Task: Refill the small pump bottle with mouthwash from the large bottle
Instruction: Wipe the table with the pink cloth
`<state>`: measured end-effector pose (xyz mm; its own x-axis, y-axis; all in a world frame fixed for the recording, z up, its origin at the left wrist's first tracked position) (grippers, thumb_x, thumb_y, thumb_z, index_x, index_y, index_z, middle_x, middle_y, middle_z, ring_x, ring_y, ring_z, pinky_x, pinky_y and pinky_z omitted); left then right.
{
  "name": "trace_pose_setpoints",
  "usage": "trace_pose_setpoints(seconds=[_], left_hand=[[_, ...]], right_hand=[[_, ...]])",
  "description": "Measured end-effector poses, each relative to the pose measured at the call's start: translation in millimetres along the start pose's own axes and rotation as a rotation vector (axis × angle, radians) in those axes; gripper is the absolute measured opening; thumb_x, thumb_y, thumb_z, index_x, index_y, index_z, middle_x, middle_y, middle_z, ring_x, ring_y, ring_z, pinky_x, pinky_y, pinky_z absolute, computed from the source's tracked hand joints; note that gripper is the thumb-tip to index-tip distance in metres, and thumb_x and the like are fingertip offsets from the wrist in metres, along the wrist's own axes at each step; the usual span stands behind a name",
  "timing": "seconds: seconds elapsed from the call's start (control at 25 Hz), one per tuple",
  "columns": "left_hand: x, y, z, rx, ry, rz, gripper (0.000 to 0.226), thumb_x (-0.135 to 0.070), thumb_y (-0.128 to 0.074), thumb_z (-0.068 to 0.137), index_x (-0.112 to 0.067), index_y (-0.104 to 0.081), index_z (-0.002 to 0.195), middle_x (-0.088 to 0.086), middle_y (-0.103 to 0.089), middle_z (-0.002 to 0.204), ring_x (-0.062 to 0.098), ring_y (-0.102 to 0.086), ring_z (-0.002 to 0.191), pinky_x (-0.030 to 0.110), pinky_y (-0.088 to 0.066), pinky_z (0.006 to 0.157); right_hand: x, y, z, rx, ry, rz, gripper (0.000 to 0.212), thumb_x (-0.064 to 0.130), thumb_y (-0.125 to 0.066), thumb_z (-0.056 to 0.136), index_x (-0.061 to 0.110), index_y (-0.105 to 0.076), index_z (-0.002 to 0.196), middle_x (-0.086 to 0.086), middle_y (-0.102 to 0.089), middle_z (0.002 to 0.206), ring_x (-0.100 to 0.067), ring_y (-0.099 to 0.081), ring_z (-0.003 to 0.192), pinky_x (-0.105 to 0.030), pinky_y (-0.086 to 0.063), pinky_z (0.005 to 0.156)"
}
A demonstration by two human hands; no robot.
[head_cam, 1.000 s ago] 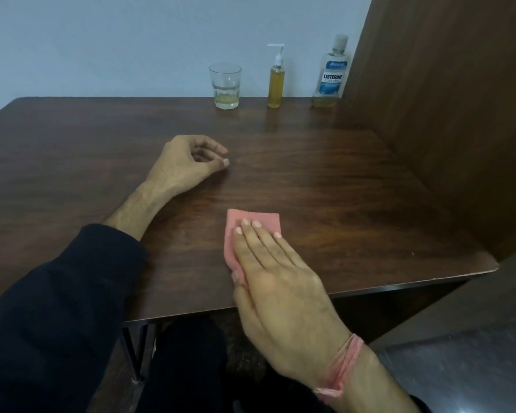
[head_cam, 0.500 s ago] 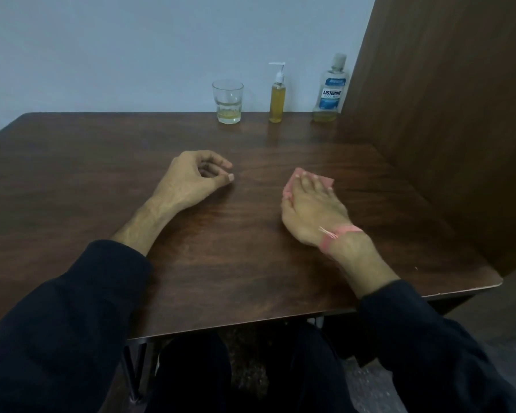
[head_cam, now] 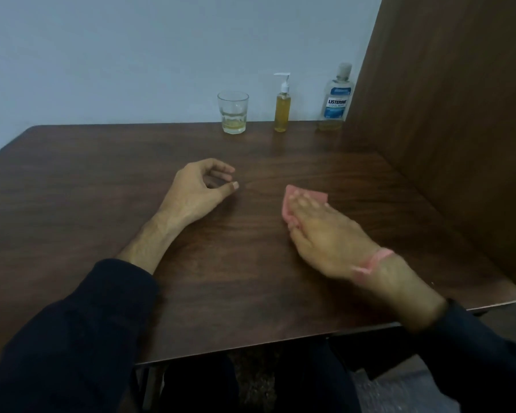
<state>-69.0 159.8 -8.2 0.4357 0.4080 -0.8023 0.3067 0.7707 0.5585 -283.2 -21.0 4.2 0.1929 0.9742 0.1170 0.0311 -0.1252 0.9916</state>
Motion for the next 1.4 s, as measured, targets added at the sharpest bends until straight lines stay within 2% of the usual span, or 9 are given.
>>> trace_pose_setpoints(seconds=[0.2,0.36,0.56,0.68,0.8,0.96,1.08,1.2,1.4], left_hand=[[2,2,5,-0.044,0.019,-0.025,0.021,-0.049,-0.086,0.099,-0.044,-0.078,0.118,-0.030,-0.079,0.110,-0.001,-0.075,0.102,0.027,-0.055,0.090],[8,8,10,-0.093,0.039,-0.124,0.024,-0.053,-0.083,0.099,-0.046,-0.077,0.121,-0.025,-0.077,0.126,0.005,-0.073,0.118,0.044,-0.059,0.111],[16,11,12,-0.093,0.057,-0.216,0.026,-0.055,-0.085,0.093,-0.044,-0.081,0.116,-0.019,-0.083,0.117,0.009,-0.077,0.119,0.056,-0.061,0.113],[15,10,12,-0.080,0.087,-0.203,0.028,-0.057,-0.087,0.093,-0.044,-0.080,0.117,-0.024,-0.082,0.115,0.005,-0.075,0.118,0.053,-0.059,0.114],[11,8,9,-0.073,0.082,-0.173,0.029,-0.059,-0.087,0.094,-0.044,-0.080,0.119,-0.033,-0.079,0.114,-0.001,-0.073,0.116,0.045,-0.058,0.113],[7,10,5,-0.061,0.070,-0.214,0.048,-0.071,-0.090,0.084,-0.041,-0.081,0.121,-0.021,-0.082,0.117,0.004,-0.075,0.118,0.042,-0.060,0.108],[6,19,3,-0.054,0.087,-0.361,0.082,-0.090,-0.092,0.059,-0.036,-0.084,0.120,-0.012,-0.084,0.121,0.009,-0.080,0.115,0.036,-0.063,0.102],[9,25,3,-0.005,0.118,-0.445,0.079,-0.086,-0.095,0.062,-0.034,-0.086,0.119,-0.006,-0.084,0.129,0.009,-0.080,0.119,0.033,-0.064,0.105],[8,24,2,0.004,0.121,-0.465,0.087,-0.086,-0.096,0.056,-0.031,-0.086,0.121,-0.008,-0.084,0.127,0.009,-0.081,0.119,0.030,-0.065,0.101]], right_hand=[[-13,16,75,0.054,-0.188,0.078,0.065,0.038,-0.022,0.117,0.011,-0.006,0.174,-0.005,0.002,0.183,-0.023,0.000,0.169,-0.046,-0.004,0.137],[75,-1,80,0.016,0.046,0.114,0.066,0.039,-0.023,0.116,0.013,-0.006,0.175,-0.002,0.002,0.183,-0.023,0.003,0.169,-0.048,0.000,0.136],[127,-24,-21,-0.081,0.374,0.091,0.067,0.038,-0.031,0.111,0.014,-0.022,0.173,-0.001,-0.016,0.182,-0.014,-0.006,0.169,-0.041,-0.002,0.137],[80,-23,-55,-0.061,0.300,0.114,0.071,0.043,-0.022,0.106,0.022,-0.019,0.174,0.008,-0.013,0.181,-0.005,-0.003,0.167,-0.032,0.001,0.136],[25,-7,-39,-0.056,0.078,0.101,0.064,0.041,-0.022,0.114,0.022,-0.015,0.175,0.009,-0.008,0.182,-0.003,0.000,0.166,-0.027,0.005,0.133],[33,10,30,0.001,-0.115,0.211,0.062,0.036,-0.025,0.117,0.014,-0.016,0.174,0.001,-0.007,0.183,-0.017,-0.003,0.169,-0.040,-0.001,0.136],[107,-5,47,0.021,0.048,0.207,0.068,0.039,-0.031,0.114,0.013,-0.014,0.174,0.000,-0.003,0.183,-0.023,0.001,0.169,-0.050,0.000,0.136],[158,-22,10,-0.010,0.310,0.196,0.070,0.038,-0.037,0.111,0.012,-0.020,0.173,-0.003,-0.011,0.183,-0.022,-0.002,0.169,-0.049,0.002,0.136],[124,-22,-51,-0.068,0.381,0.129,0.066,0.034,-0.039,0.110,0.020,-0.025,0.173,0.006,-0.019,0.181,-0.008,-0.006,0.168,-0.034,0.001,0.136]])
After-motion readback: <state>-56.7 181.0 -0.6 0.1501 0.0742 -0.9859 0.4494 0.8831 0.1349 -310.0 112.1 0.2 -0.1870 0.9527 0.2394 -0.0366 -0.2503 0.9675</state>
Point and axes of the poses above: each hand's wrist, its own z-axis towards the middle knuckle, its own y-axis out of the back of the hand, x = y × z, the point moved 5 cm from there along z, towards the middle knuckle
